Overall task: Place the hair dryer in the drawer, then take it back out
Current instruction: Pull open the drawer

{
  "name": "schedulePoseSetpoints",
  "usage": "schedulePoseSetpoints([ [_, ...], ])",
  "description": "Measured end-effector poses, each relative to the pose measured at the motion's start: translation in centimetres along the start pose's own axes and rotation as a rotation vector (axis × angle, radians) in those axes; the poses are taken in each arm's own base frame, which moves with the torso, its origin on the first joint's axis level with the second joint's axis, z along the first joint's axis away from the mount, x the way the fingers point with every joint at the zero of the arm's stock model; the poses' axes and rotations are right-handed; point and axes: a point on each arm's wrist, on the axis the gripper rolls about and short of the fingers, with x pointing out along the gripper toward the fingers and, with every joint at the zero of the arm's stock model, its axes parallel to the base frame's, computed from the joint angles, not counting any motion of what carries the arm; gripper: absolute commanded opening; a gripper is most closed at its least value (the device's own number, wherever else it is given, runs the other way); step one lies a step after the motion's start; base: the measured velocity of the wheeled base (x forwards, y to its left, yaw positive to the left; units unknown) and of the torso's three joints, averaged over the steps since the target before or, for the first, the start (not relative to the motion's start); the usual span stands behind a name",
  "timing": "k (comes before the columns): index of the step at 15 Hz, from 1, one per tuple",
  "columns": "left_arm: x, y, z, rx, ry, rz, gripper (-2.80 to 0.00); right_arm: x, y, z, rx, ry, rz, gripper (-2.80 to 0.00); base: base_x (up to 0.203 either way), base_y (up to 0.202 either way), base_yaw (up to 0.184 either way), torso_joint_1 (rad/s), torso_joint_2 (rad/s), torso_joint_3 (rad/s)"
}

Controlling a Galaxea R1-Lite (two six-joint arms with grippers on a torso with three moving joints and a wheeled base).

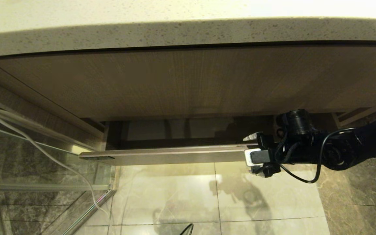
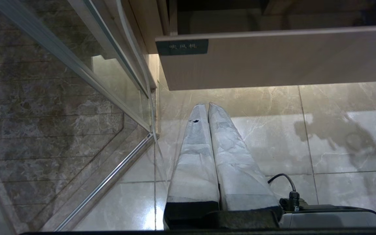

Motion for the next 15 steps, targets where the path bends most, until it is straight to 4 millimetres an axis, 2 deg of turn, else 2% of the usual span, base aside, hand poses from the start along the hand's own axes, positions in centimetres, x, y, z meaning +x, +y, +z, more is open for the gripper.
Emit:
schedulePoseSetpoints([
  [5, 0.0, 0.0, 0.0, 0.0, 0.0, 0.0, -2.8, -4.7, 0.0, 1.7, -0.014, 0.003, 0.035, 0.0, 0.0, 0.0, 0.0, 0.0, 0.0, 0.0],
  [14, 0.0, 0.0, 0.0, 0.0, 0.0, 0.0, -2.8, -14.3, 3.1, 3.5, -0.021, 0.002, 0.059, 0.0, 0.0, 0.0, 0.0, 0.0, 0.0, 0.0],
  [15, 0.0, 0.0, 0.0, 0.0, 0.0, 0.0, -2.8, -15.2, 3.3, 3.6, -0.016, 0.001, 0.063, -2.01, 0.0, 0.0, 0.0, 0.0, 0.0, 0.0],
])
